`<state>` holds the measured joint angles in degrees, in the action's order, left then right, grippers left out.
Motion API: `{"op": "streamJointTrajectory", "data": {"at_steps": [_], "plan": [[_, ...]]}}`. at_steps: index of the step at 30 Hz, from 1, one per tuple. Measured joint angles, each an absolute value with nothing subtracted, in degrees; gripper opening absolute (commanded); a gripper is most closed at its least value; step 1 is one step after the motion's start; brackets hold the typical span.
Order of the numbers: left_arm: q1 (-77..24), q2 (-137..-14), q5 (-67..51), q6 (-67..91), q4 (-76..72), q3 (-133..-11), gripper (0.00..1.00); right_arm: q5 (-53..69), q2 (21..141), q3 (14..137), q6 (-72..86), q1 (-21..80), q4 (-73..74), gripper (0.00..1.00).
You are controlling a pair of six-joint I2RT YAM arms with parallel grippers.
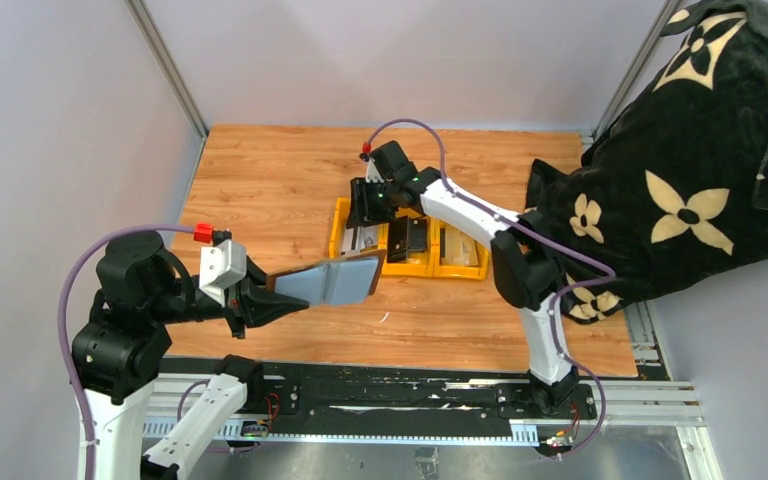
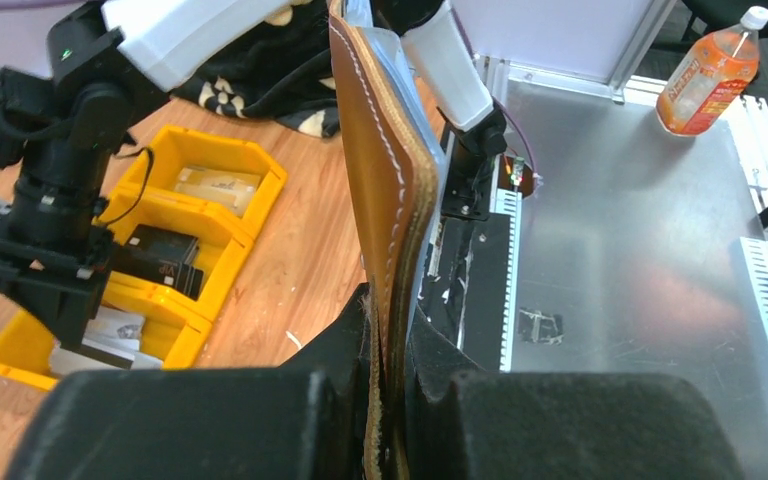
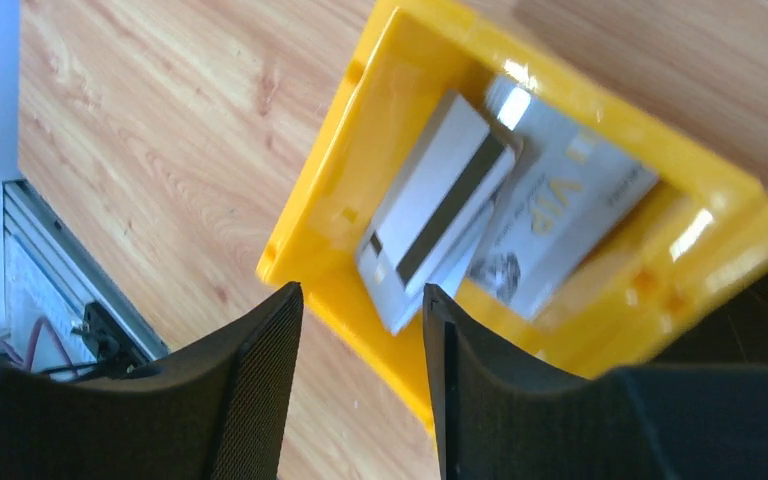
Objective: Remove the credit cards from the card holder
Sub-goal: Place the credit card in the storage box, then remove the credit card from the card holder.
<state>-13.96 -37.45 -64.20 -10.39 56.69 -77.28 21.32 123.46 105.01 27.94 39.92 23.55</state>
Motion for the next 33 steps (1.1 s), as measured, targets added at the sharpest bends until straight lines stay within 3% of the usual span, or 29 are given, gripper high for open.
{"op": "streamJointTrajectory", "data": {"at_steps": [4,7,13,20,23,27,33], "plan": [[-13.96,-37.17,-64.14,-11.46,56.71,-77.30,0.00,21.89,110.56,94.06,27.31,40.03,18.48,0.72],[-13.96,-37.04,-64.10,-13.06,56.73,-77.34,0.00,25.06,96.71,84.71,27.07,40.03,10.83,0.76],[-13.96,-36.62,-63.79,-15.92,56.73,-77.36,0.00,36.42,68.40,62.81,28.64,40.18,-18.02,0.83],[-13.96,-36.64,-63.88,-16.03,56.73,-77.36,0.00,45.67,55.96,50.43,29.71,44.34,-31.46,0.84],[-13.96,-36.67,-63.96,-15.84,56.73,-77.36,0.00,47.24,55.11,50.30,28.34,47.86,-32.36,0.82],[-13.96,-36.75,-63.92,-15.79,56.73,-77.38,0.00,47.94,54.83,51.16,24.47,53.32,-31.03,0.73],[-13.96,-36.73,-63.83,-15.79,56.73,-77.38,0.00,43.13,55.51,54.92,17.74,59.37,-26.09,0.45]]}}
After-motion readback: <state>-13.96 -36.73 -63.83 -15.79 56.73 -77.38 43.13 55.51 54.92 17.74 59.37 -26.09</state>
